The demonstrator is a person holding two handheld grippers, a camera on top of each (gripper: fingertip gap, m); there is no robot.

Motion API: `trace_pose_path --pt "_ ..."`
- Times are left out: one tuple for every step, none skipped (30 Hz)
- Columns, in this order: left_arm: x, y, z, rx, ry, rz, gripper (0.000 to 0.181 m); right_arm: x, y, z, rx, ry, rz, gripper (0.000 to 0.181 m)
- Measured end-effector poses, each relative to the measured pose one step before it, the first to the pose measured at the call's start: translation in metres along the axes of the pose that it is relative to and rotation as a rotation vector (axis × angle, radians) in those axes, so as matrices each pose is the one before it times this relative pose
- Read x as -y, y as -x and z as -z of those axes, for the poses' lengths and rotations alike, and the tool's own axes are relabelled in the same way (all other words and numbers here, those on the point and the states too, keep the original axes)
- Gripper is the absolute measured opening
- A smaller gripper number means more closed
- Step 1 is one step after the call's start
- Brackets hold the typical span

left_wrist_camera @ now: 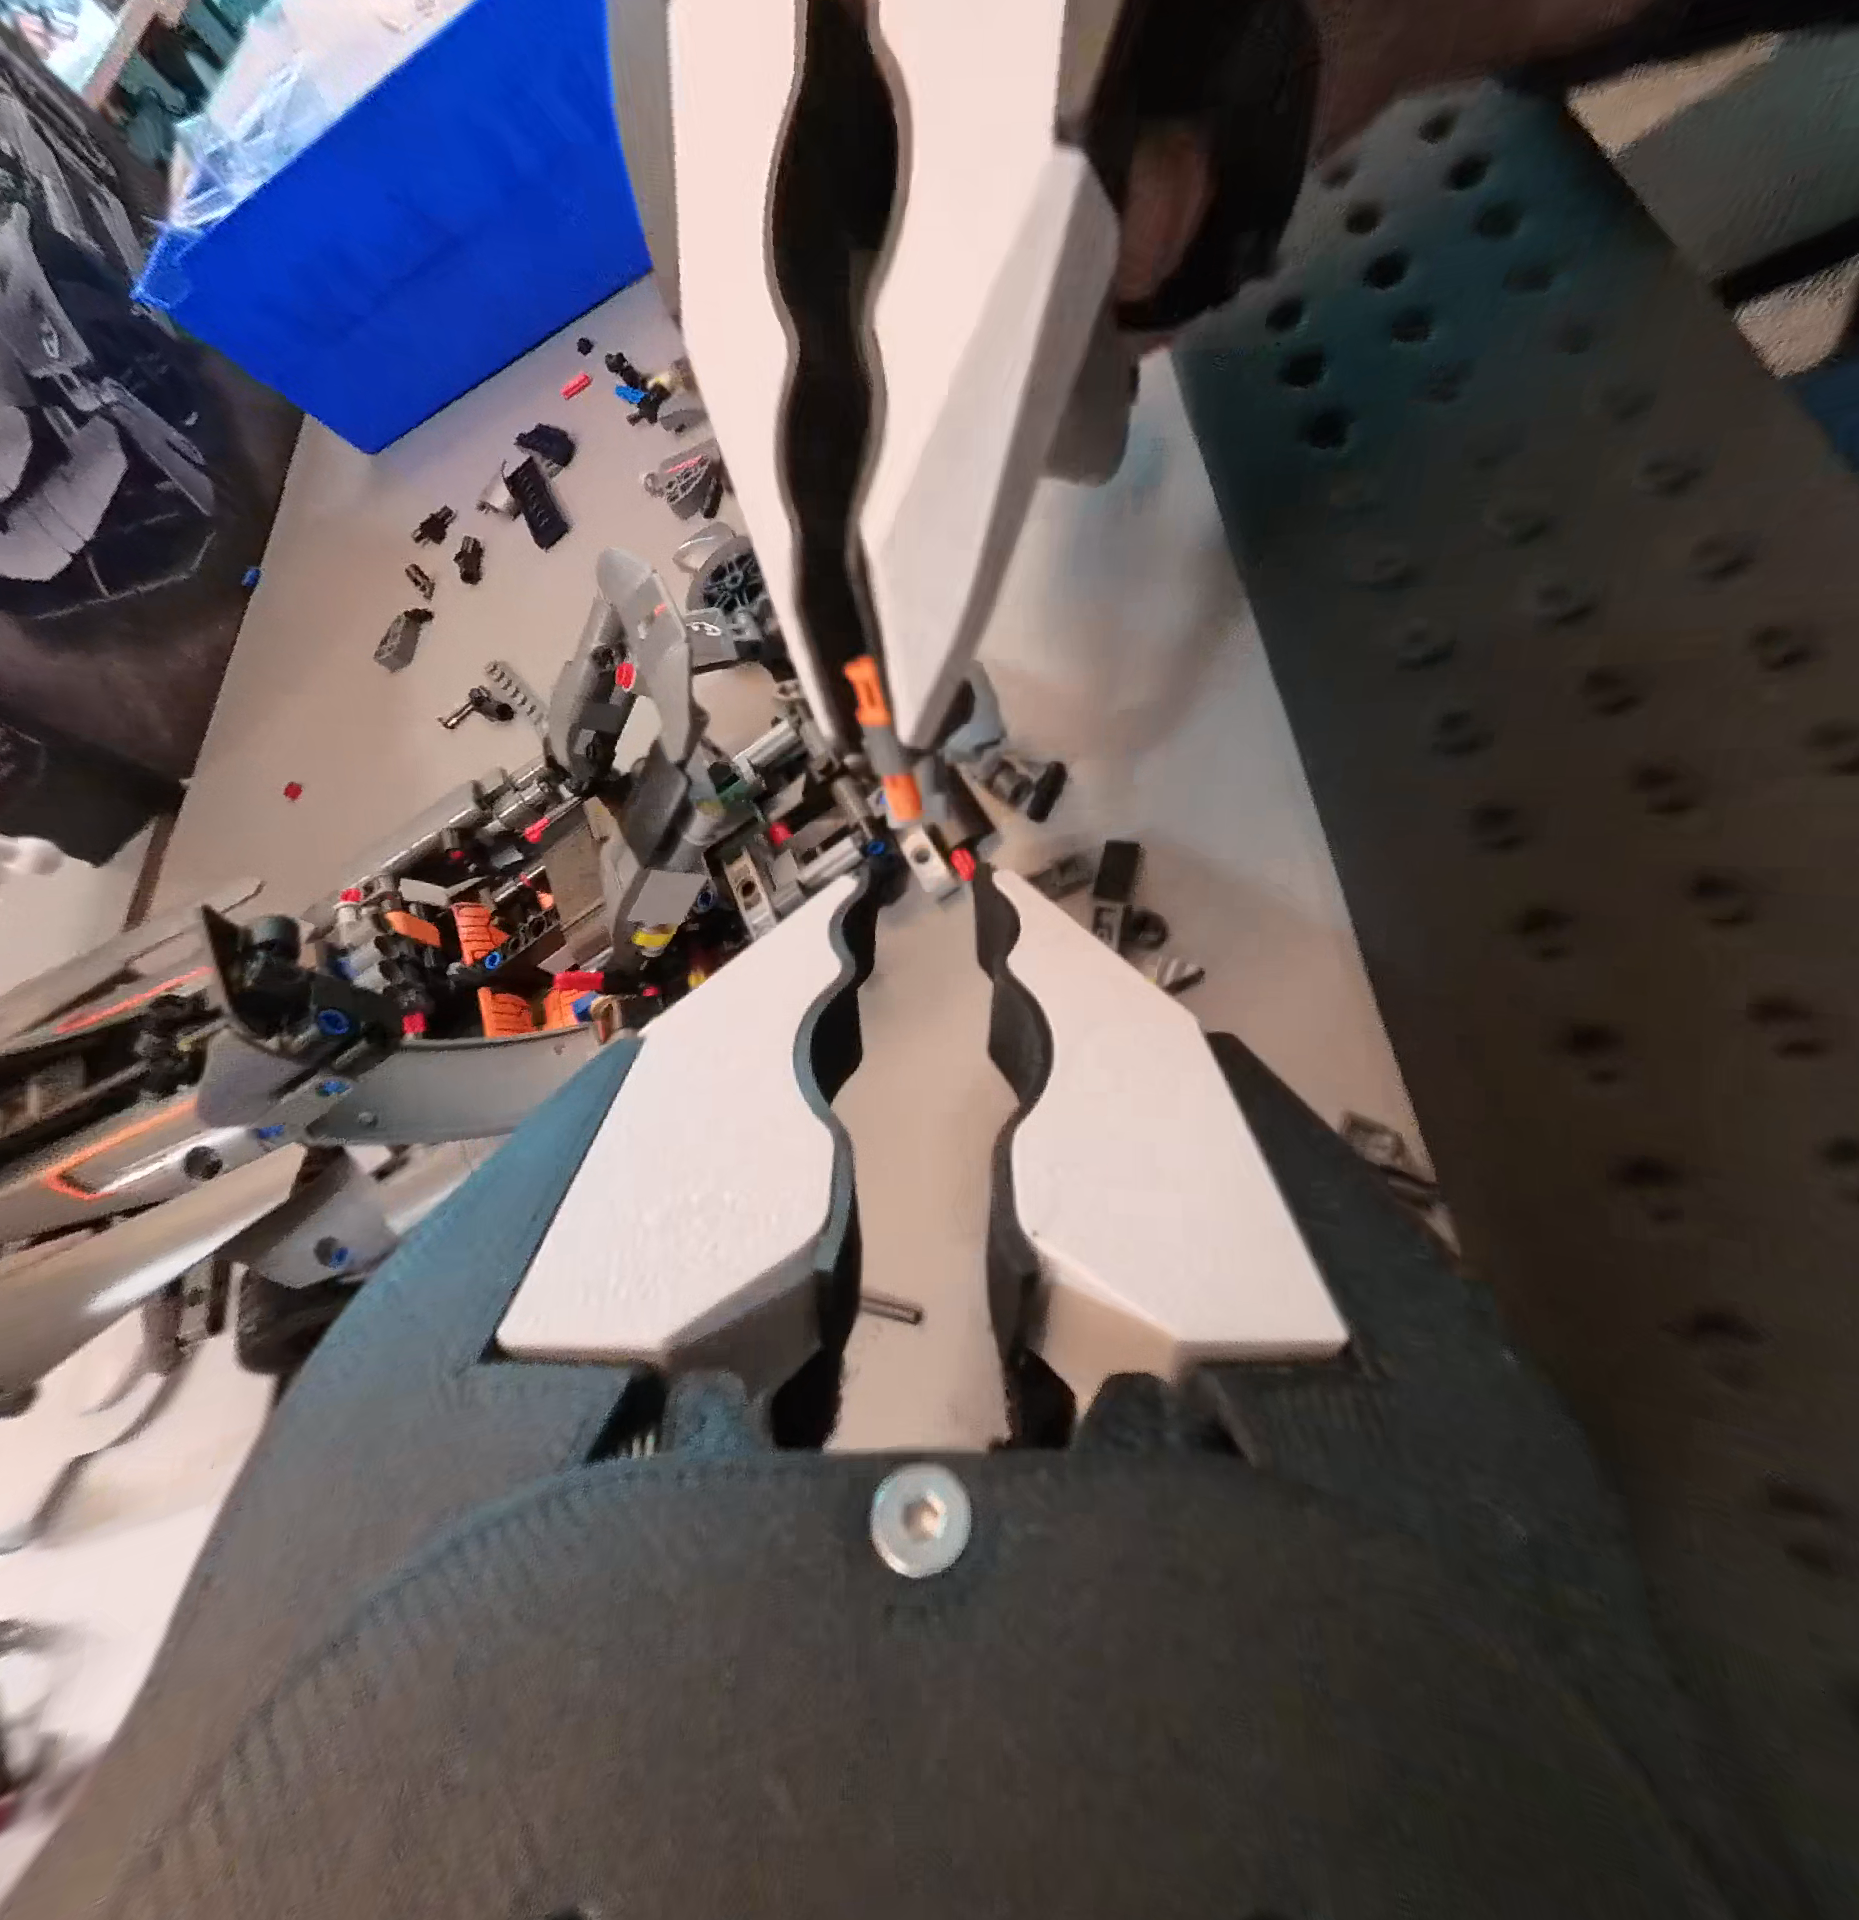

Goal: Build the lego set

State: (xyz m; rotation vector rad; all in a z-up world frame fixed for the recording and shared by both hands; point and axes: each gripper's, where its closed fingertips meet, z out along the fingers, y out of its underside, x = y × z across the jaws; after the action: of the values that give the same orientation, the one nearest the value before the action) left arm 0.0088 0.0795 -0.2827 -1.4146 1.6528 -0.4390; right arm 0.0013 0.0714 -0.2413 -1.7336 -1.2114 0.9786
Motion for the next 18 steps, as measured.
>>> trace_pose_path --pt "0.00263 -0.00024 0.00020 -0.0150 -0.0216 0.0346 0.018 0.00754 -0.00030 0.00324 0.0345 -0.0651 -0.0725 0.005" --pt "0.00313 -0.00081 0.00027 -0.0199 -0.0214 0.0356 0.019 0.00692 -0.00003 0.00250 0.0326 -0.0591 -0.0640 0.005" --pt "0.00435 -0.00052 0.00083 -0.0172 -0.0281 0.0339 0.020 0.00578 0.00030 0.00173 0.0283 -0.0498 -0.0527 0.004" --pt "0.00482 0.00032 0.00154 -0.0123 -0.0317 0.0330 0.020 0.00416 0.00124 0.00068 0.0279 -0.0378 -0.0383 0.004" --pt "0.00372 -0.00013 0.00137 -0.0164 -0.0222 0.0322 0.022 0.00241 0.00173 -0.00043 0.0226 -0.0254 -0.0237 0.004" --pt "0.00315 -0.00143 0.00106 -0.0219 -0.0131 0.0254 0.025 0.00100 0.00112 -0.00134 0.0138 -0.0155 -0.0153 0.005" --pt "0.00419 -0.00006 0.00124 -0.0061 -0.0194 0.0175 0.026 0.00035 0.00164 -0.00208 0.0137 -0.0109 -0.0121 0.005" --pt "0.00483 -0.00109 0.00133 -0.0090 -0.0260 0.0161 0.024 0.00056 0.00235 -0.00233 0.0162 -0.0117 -0.0099 0.005" --pt "0.00373 -0.00295 0.00089 -0.0230 -0.0206 0.0205 0.024 0.00041 0.00218 -0.00248 0.0139 -0.0105 -0.0070 0.004" --pt "0.00260 -0.00364 0.00034 -0.0272 -0.0151 0.0189 0.023 -0.00041 0.00165 -0.00255 0.0084 -0.0052 -0.0025 0.004" --pt "0.00211 -0.00149 0.00044 -0.0129 -0.0150 0.0172 0.020 -0.00083 0.00193 -0.00254 0.0090 -0.0017 0.0050 0.004" --pt "0.00188 -0.00202 0.00067 -0.0172 -0.0150 0.0144 0.016 -0.00107 0.00244 -0.00226 0.0085 0.0012 0.0103 0.004" --pt "0.00143 -0.00204 0.00099 -0.0187 -0.0146 0.0127 0.008 -0.00050 0.00222 -0.00158 0.0044 0.0020 0.0108 0.004" --pt "0.00073 -0.00104 0.00082 -0.0147 -0.0104 0.0086 0.007 0.00036 0.00135 -0.00078 -0.0018 0.0005 0.0112 0.004" --pt "0.00061 -0.00072 0.00076 -0.0117 -0.0098 0.0097 0.007 0.00034 0.00088 -0.00024 -0.0037 0.0024 0.0135 0.005" --pt "0.00037 -0.00146 0.00046 -0.0163 -0.0064 0.0097 0.006 -0.00018 0.00097 -0.00013 -0.0026 0.0067 0.0133 0.005" --pt "0.00002 -0.00104 0.00011 -0.0113 -0.0012 0.0080 0.006 -0.00026 0.00053 0.00015 -0.0037 0.0083 0.0099 0.005" --pt "-0.00058 -0.00002 0.00016 -0.0035 0.0020 0.0033 0.006 -0.00031 0.00019 0.00033 -0.0034 0.0072 0.0076 0.005"
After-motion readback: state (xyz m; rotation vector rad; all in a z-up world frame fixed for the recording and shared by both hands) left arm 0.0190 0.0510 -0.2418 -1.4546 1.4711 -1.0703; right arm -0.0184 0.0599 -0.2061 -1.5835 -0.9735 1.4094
